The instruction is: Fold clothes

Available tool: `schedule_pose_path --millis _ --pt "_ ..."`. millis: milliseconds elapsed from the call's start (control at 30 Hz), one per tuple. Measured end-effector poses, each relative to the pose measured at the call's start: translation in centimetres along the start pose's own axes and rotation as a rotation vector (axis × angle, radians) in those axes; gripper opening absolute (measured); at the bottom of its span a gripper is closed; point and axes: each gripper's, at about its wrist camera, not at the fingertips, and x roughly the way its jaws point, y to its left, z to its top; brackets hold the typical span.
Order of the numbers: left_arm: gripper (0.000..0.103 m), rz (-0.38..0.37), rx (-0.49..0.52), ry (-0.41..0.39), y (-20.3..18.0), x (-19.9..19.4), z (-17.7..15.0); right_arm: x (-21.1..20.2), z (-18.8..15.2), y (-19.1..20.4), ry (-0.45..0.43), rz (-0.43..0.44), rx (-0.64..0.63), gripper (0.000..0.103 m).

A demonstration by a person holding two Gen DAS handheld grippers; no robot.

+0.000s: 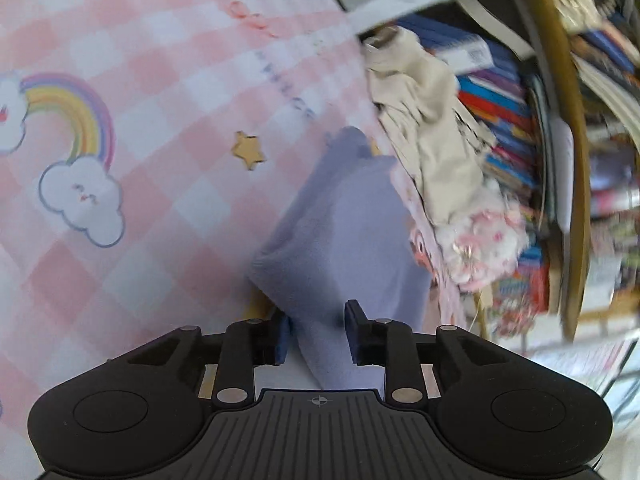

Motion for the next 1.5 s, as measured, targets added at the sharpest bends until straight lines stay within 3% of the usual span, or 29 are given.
schedule_pose_path --millis 300,533,667,1000,1300,1367,1433,1500 --pt "0.028 -0.025 -0.086 -0.047 0.7 0.9 -0.1 0.1 -0.3 -0.3 0.026 -0.021 0.005 0.077" --pt "0.013 -0.031 -0.086 -0.053 1.2 1.1 0.3 0.1 -1.0 -1.1 0.060 -0.038 0.051 0.076" --pt "0.011 -0.042 -0.070 -0.072 2.0 0.0 0.9 0.3 -1.4 -1.6 0.078 -0.031 0.084 0.076" --pt "0.011 0.050 -0.009 -0.178 4.6 -5.8 3.4 1.3 -0.6 -0.7 0.083 0.052 0.036 0.075" --pt "0.011 0.107 0.046 -0.252 3.8 -6.5 2.7 1.4 0.3 -2.5 0.019 0.135 -0.065 0.075" --pt "0.010 0.120 0.041 -0.275 3.2 -6.7 2.3 1.6 0.7 -4.3 0.004 0.150 -0.030 0.068" --pt "0.010 0.133 0.051 -0.295 2.2 -7.0 2.1 2.3 1.4 -6.4 0.013 0.173 0.020 0.040" --pt "0.010 0.150 0.085 -0.313 1.0 -7.2 1.9 3.5 2.0 -8.1 0.039 0.201 0.058 0.023"
